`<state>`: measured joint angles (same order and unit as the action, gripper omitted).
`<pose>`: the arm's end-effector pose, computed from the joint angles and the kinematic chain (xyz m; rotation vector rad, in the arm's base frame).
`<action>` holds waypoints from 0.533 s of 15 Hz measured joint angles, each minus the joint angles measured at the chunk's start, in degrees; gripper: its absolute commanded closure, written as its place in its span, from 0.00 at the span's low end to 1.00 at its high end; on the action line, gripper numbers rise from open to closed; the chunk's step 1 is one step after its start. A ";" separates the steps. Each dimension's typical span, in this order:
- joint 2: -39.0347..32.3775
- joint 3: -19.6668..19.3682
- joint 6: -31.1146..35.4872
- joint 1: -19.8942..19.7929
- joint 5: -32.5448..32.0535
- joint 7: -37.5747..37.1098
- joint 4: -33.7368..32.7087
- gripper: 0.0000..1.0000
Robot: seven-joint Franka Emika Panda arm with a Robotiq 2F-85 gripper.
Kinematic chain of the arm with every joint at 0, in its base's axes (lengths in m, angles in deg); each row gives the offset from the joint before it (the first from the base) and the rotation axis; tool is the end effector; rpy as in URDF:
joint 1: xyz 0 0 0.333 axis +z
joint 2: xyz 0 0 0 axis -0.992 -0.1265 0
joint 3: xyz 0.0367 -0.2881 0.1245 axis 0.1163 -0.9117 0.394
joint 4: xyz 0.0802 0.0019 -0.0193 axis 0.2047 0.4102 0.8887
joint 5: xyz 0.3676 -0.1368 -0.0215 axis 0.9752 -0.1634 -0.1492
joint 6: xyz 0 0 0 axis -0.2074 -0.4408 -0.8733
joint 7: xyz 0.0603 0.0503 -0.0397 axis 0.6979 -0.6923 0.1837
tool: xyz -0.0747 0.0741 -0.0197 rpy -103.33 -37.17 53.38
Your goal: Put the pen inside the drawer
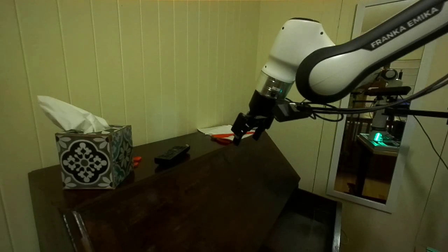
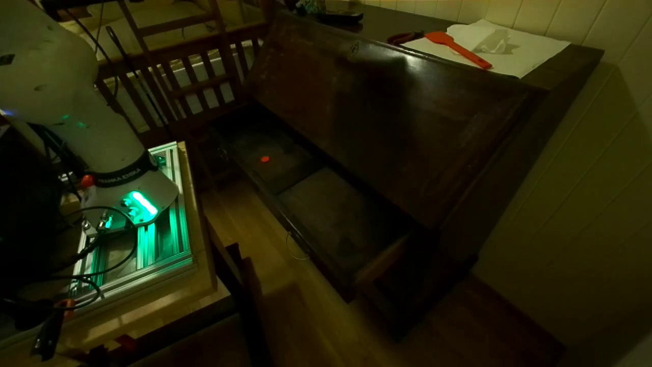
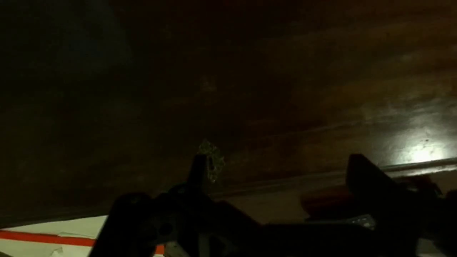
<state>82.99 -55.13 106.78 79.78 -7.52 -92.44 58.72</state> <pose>0.4671 0.1536 0.4670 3.0138 -0.0723 0.7359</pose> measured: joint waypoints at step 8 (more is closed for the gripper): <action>-16.64 -8.69 0.57 1.06 -1.86 4.41 -18.83 0.00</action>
<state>66.34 -63.82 107.35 80.84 -9.38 -88.03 39.89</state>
